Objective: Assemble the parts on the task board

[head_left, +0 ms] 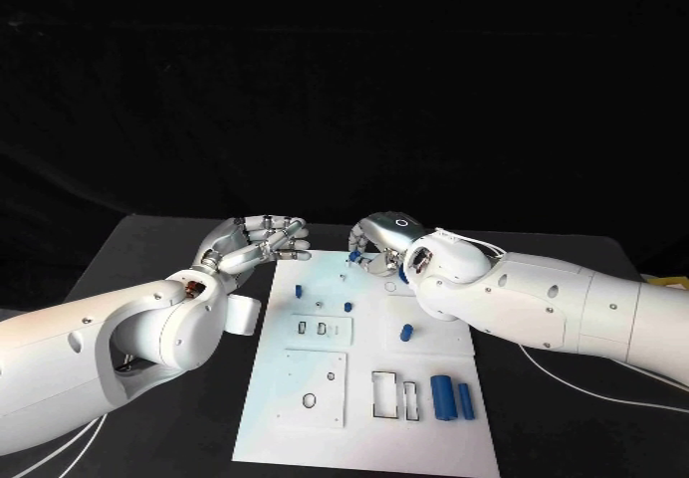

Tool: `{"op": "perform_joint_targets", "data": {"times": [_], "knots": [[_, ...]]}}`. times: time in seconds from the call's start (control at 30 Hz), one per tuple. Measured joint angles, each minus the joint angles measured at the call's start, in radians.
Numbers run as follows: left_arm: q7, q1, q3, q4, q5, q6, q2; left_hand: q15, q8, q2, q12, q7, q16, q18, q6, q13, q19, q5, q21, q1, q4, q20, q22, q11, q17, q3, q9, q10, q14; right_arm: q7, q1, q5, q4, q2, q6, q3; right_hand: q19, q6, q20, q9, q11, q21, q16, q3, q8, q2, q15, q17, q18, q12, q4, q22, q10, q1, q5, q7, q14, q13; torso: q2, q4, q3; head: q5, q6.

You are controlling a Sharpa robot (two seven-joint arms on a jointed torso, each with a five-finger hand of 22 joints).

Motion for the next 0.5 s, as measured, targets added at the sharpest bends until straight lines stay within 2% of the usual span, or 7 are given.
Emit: {"op": "perform_joint_targets", "data": {"times": [0.5], "knots": [[0.000, 0.009, 0.000, 0.002, 0.000, 0.000, 0.002, 0.000, 0.000, 0.000, 0.000, 0.000, 0.000, 0.000, 0.000, 0.000, 0.000, 0.000, 0.000, 0.000, 0.000, 0.000, 0.000, 0.000, 0.000, 0.000, 0.000, 0.000, 0.000, -0.001, -0.008, 0.001, -0.054, 0.039, 0.008, -0.001, 0.000, 0.000, 0.000, 0.000, 0.000, 0.000, 0.000, 0.003, -0.002, -0.005, 0.000, 0.000, 0.000, -0.003, 0.003, 0.000, 0.000, -0.005, -0.002, 0.000, 0.000, -0.002, 0.003, 0.0019, 0.0002, 0.004, -0.008]]}}
